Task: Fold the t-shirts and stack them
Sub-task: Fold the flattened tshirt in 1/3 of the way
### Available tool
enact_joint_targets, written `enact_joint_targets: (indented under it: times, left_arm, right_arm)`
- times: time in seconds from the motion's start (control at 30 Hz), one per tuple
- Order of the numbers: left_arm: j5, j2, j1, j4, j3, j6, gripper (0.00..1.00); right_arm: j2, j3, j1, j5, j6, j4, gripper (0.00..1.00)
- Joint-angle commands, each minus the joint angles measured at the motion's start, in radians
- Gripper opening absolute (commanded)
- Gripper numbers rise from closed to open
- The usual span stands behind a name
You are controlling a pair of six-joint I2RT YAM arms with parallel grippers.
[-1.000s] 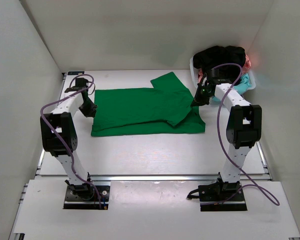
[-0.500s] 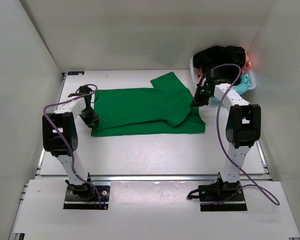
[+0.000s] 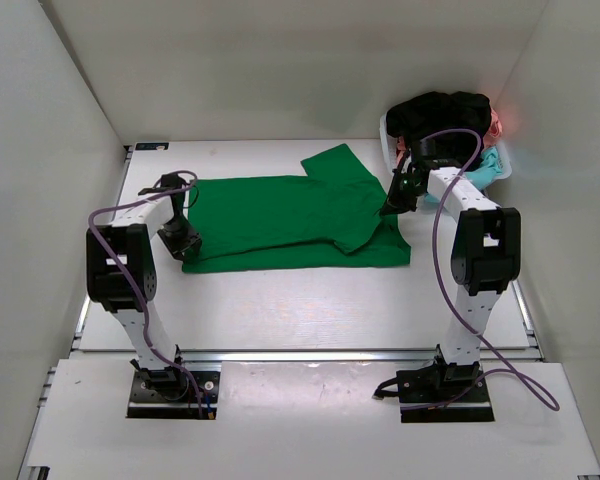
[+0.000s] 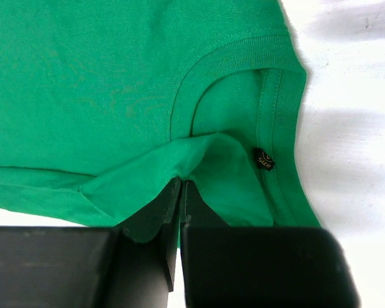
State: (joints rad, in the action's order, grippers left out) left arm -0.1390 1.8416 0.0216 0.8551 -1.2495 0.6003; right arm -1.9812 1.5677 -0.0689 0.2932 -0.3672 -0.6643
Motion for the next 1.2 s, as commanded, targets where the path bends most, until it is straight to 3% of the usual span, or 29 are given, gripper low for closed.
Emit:
enact_joint_targets:
  times: [0.0, 0.17, 0.3, 0.33, 0.37, 0.87, 1.17]
  left_arm:
    - [-0.024, 0.011, 0.011, -0.016, -0.005, -0.005, 0.46]
    - [-0.027, 0.045, -0.003, -0.017, -0.037, -0.008, 0.38]
    - [-0.017, 0.056, 0.000, -0.021, -0.050, -0.008, 0.16]
    - [-0.020, 0.054, 0.001, -0.018, -0.050, -0.005, 0.04]
    - [-0.016, 0.051, 0.004, -0.019, -0.053, -0.008, 0.00]
    - [0.006, 0.042, 0.061, -0.016, -0.131, 0.016, 0.00]
    - [0.042, 0.059, 0.063, -0.025, -0.182, 0.032, 0.07]
  right_arm:
    - [-0.013, 0.044, 0.011, 0.012, -0.006, 0.019, 0.00]
    - [-0.018, 0.049, 0.011, 0.009, -0.001, 0.014, 0.00]
    - [-0.018, 0.054, 0.004, 0.015, -0.007, 0.017, 0.00]
    - [-0.019, 0.048, 0.012, 0.009, -0.007, 0.017, 0.00]
    - [-0.022, 0.052, 0.015, 0.021, -0.010, 0.017, 0.00]
    - [-0.028, 0.092, 0.018, 0.008, -0.021, 0.014, 0.00]
    - [-0.025, 0.089, 0.012, -0.003, -0.018, 0.015, 0.00]
